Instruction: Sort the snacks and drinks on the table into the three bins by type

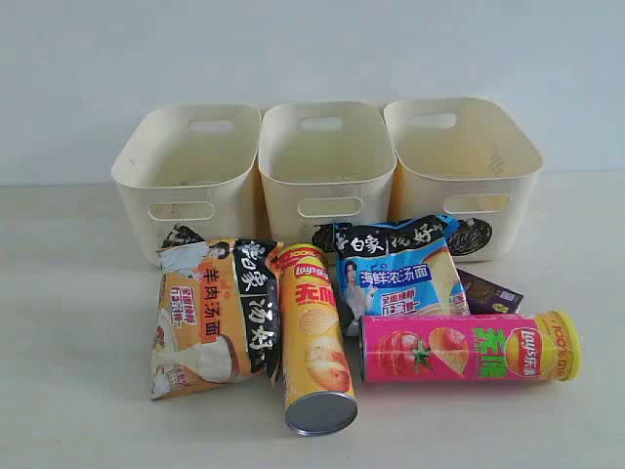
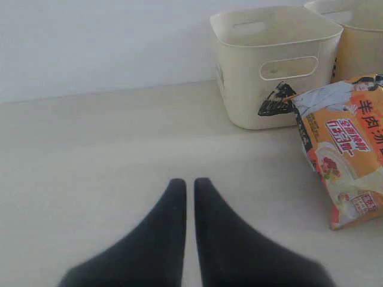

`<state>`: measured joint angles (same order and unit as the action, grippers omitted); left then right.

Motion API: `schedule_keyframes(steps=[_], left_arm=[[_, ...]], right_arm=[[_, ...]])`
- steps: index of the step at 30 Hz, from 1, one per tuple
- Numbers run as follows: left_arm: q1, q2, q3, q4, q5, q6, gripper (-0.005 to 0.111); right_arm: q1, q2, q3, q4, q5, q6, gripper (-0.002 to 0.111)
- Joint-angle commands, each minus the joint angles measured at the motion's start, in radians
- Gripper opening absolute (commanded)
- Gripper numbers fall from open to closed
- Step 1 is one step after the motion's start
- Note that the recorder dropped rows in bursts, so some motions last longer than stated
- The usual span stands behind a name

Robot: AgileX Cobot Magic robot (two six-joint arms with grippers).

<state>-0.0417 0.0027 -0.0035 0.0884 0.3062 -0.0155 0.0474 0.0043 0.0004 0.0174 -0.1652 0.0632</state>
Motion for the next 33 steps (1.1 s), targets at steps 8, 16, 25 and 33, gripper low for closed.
schedule_keyframes(steps=[8,16,25,33], left_arm=[[0.002,-0.003,0.004,0.001,-0.011,-0.009,0.004],[0.002,-0.003,0.004,0.001,-0.011,-0.009,0.004],[0.002,-0.003,0.004,0.001,-0.011,-0.009,0.004],[0.002,-0.003,0.004,0.001,-0.011,-0.009,0.004]], right_arm=[[-0.007,0.171,-0.249,0.007,-0.119,0.096,0.0],[-0.007,0.505,-0.479,0.007,0.031,0.098,0.0],[-0.007,0.803,-0.691,-0.004,0.245,0.024,0.0],[-0.007,1.013,-0.85,0.008,0.511,-0.173,0.0]])
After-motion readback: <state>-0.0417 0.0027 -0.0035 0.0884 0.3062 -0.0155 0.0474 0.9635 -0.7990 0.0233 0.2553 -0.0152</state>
